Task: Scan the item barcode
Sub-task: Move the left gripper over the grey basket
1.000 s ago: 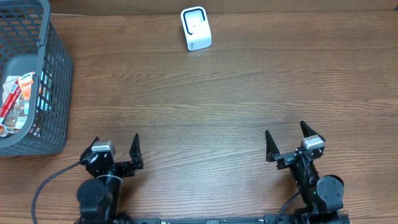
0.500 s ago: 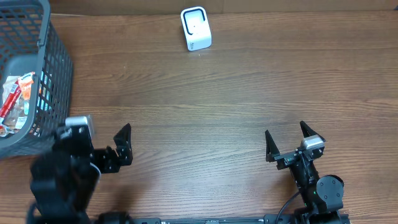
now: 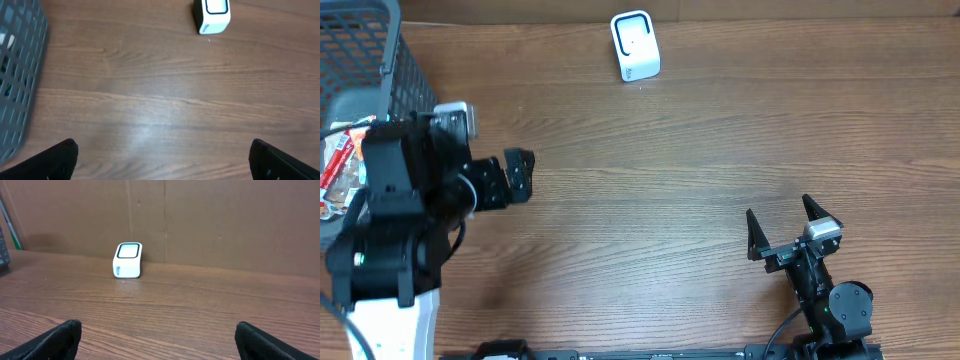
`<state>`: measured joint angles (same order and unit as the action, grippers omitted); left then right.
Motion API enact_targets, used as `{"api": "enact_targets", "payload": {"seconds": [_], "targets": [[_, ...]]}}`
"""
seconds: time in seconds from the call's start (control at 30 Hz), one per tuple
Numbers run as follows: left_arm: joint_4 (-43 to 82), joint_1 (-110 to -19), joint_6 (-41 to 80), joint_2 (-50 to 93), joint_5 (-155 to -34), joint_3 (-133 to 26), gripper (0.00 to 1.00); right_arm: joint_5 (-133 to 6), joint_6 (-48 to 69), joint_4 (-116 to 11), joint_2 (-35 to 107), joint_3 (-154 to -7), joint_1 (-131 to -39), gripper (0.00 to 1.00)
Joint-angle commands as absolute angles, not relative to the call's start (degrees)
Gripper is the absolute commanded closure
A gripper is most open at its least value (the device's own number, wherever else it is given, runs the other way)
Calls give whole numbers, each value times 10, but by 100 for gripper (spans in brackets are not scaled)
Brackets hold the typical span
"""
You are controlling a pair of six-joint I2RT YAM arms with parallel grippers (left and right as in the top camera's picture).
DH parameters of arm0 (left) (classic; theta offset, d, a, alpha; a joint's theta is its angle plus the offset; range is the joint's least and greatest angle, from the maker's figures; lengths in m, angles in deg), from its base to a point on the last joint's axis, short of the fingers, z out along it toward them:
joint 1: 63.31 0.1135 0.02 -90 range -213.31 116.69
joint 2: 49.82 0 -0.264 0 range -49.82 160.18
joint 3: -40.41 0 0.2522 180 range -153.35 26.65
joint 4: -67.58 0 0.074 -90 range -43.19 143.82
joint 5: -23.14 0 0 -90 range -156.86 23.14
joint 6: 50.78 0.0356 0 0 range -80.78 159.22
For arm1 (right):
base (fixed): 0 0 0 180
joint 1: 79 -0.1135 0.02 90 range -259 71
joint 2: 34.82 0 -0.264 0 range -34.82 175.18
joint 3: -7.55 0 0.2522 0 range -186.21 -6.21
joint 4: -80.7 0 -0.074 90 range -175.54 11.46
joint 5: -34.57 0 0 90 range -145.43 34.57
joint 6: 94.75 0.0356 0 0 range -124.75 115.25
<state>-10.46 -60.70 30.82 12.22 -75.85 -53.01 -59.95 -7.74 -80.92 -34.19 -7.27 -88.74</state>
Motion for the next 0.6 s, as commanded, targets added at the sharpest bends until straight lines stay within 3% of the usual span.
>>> {"api": "enact_targets", "payload": {"seconds": [0.0, 0.07, 0.17, 0.3, 0.57], "targets": [[-95, -611, 322, 164, -753, -541, 4, -601, -74, -811, -347, -67, -886, 0], [-93, -611, 330, 187, -751, -541, 10, -601, -73, -811, -347, -67, -886, 0], [-80, -611, 342, 216, -743, -542, 13, -601, -74, -811, -347, -67, -886, 0], [-50, -597, 375, 235, -735, -583, 4, -601, -74, -811, -347, -67, -886, 0], [-44, -492, 420, 307, -645, -838, 3, -600, -73, -811, -347, -67, -886, 0]]}}
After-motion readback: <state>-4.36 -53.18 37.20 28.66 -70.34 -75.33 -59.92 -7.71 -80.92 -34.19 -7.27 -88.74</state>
